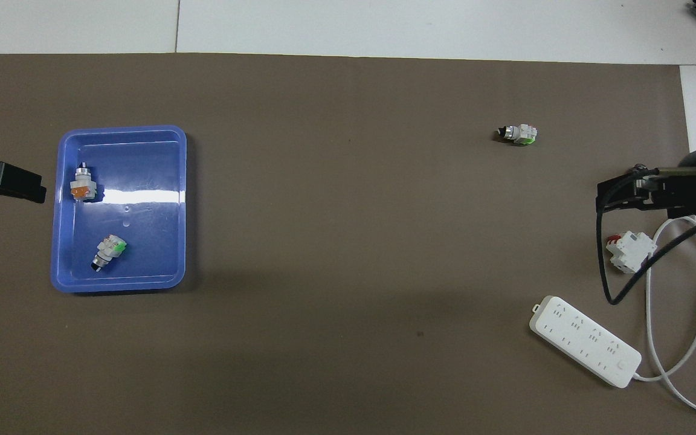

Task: Turn and place switch with both arms

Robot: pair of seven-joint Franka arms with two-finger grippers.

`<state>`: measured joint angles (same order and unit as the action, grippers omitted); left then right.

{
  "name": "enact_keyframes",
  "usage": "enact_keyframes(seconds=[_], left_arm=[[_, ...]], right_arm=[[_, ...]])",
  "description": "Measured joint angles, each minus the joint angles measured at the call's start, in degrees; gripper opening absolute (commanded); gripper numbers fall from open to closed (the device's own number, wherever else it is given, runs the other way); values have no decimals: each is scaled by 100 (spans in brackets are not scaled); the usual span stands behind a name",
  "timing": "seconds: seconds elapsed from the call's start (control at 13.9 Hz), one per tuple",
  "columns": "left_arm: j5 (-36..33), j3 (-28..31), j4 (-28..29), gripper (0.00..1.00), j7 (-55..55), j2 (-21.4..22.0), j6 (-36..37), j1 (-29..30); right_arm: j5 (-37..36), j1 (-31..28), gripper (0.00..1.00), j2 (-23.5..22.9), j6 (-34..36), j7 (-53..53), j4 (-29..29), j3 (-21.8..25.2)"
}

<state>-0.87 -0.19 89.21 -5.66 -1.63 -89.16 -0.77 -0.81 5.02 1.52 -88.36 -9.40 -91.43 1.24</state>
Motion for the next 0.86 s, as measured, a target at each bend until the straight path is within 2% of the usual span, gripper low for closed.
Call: enact_keyframes(seconds=[0.36,0.65,0.86], left_arm=[[0,0,0,100,0,0,0,0],[0,0,0,100,0,0,0,0],[0,0,0,100,0,0,0,0]], right_arm=[[0,-1,100,0,-28,6,-1,0],[0,-32,100,-35,-315,104,-31,22],[0,-59,100,-255,-648,458,-47,31]])
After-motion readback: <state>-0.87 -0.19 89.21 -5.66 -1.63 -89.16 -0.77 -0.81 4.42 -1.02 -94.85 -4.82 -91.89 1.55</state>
